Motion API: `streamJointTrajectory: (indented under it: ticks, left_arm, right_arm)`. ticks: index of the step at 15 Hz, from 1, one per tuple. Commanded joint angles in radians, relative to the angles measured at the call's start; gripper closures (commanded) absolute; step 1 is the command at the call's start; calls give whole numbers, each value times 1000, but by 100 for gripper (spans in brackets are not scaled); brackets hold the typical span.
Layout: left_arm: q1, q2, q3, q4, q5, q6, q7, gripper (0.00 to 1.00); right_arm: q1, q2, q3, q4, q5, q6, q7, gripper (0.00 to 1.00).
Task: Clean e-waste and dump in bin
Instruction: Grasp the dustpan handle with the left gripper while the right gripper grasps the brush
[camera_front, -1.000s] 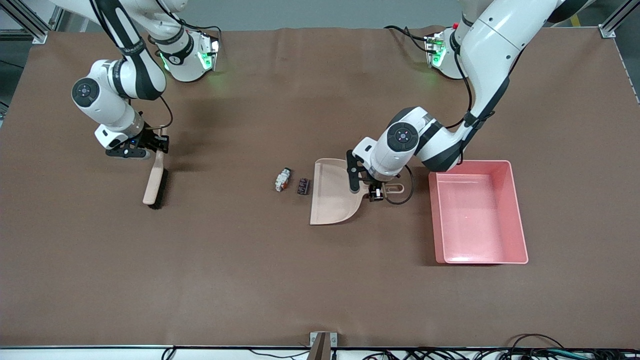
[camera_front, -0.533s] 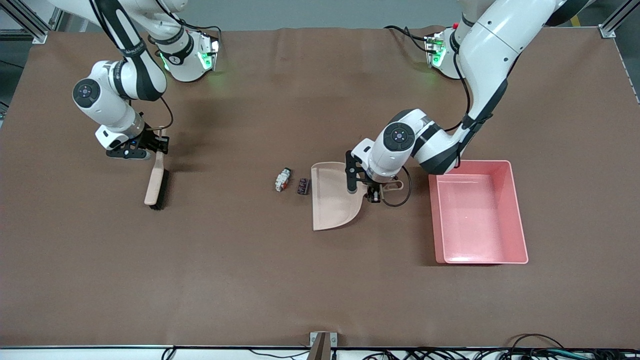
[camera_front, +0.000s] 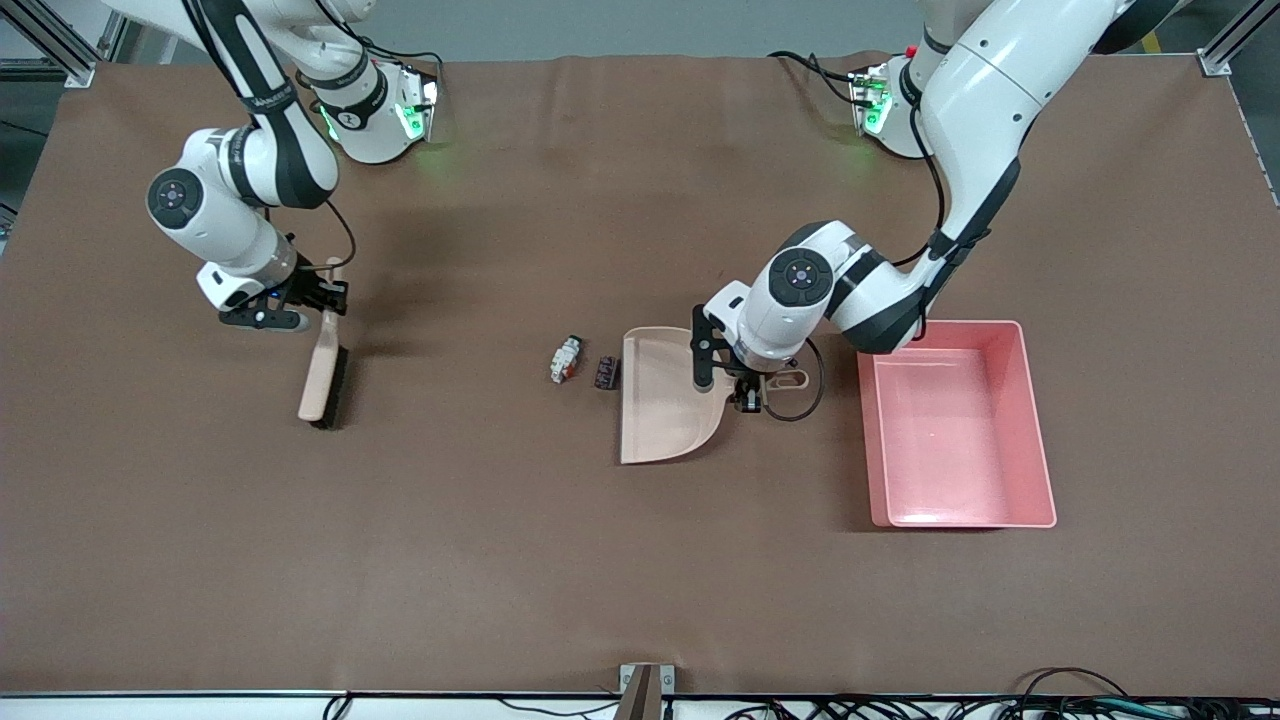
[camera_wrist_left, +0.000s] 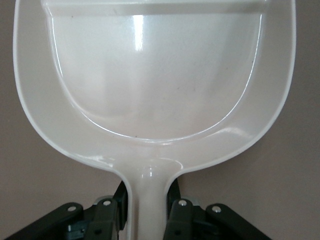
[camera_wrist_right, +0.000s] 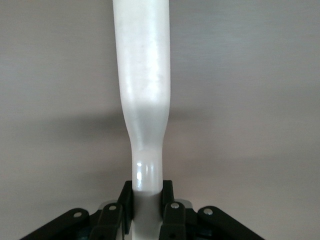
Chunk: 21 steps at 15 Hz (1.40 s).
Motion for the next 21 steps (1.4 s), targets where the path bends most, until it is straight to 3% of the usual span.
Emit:
streamJointTrajectory:
  ticks: [1, 5, 9, 14, 17, 21]
  left_arm:
    - [-27, 0, -5, 92, 45, -133, 1, 98]
    - [-79, 9, 4, 143, 98, -224, -5, 99]
    - [-83, 11, 4, 114, 184, -244, -81, 100]
    - [-115, 11, 5, 99, 189, -296, -186, 100]
    - [-119, 25, 4, 106, 230, -295, -200, 100]
    - [-129, 32, 4, 111, 240, -295, -197, 99]
  right_arm:
    - [82, 1, 2, 18, 90, -27, 24, 100]
    - [237, -2, 2, 20, 210, -75, 101, 100]
    - [423, -5, 0, 30, 212, -75, 364, 100]
    - [582, 14, 0, 84, 212, -92, 616, 100]
    - [665, 102, 0, 168, 213, -92, 753, 100]
    - [702, 180, 0, 265, 213, -92, 775, 100]
